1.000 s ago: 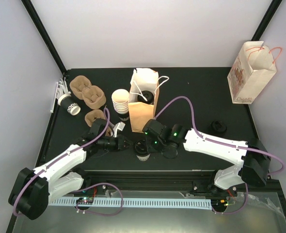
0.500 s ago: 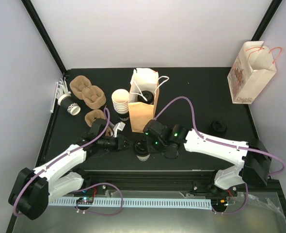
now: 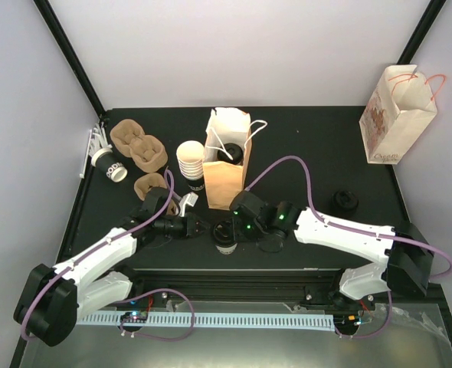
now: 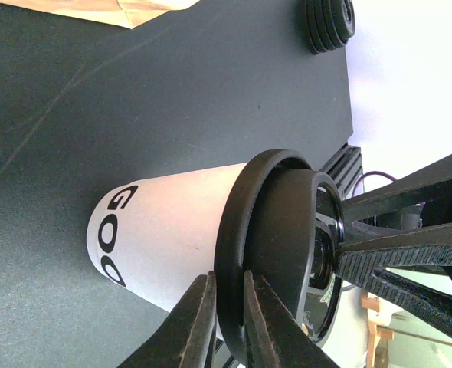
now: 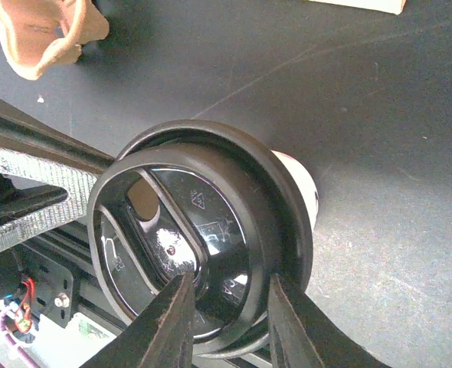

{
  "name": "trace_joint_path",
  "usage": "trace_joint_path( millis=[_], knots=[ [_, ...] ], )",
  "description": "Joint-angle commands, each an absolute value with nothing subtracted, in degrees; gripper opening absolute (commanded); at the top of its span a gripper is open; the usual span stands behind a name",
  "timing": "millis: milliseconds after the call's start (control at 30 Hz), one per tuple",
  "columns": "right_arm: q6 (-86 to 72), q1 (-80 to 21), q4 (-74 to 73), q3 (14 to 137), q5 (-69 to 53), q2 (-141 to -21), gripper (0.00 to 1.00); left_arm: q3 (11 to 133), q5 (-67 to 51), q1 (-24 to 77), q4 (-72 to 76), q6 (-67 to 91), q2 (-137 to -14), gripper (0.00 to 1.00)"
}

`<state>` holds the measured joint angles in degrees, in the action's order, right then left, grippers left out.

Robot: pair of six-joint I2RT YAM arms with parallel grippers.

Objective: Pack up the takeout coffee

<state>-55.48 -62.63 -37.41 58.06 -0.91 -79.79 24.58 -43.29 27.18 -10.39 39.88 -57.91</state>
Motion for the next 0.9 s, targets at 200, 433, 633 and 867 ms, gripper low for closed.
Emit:
trace_joint_path(
  millis=[200,433,633,867],
  knots=[
    [-58.4,-62.7,-33.4,45.4,-4.8,-80.9,0.3,20.8,-41.2,28.2,-10.1,39.6,-60.5,0.13],
    [-59.1,-62.9,-32.1,42.6,-5.1,-81.2,0.3,18.6,-39.8,29.7,-8.2,40.4,-62.1,0.13],
    [-59.7,-64.1,-30.4,41.2,-5.5,-83.3,0.3,16.8,-38.4,31.5,-5.6,41.8,-64.0,0.12],
    [-60.3,-64.7,-29.3,40.4,-5.3,-83.6,0.3,16.2,-37.9,31.8,-5.6,41.9,-63.8,0.13]
  ],
)
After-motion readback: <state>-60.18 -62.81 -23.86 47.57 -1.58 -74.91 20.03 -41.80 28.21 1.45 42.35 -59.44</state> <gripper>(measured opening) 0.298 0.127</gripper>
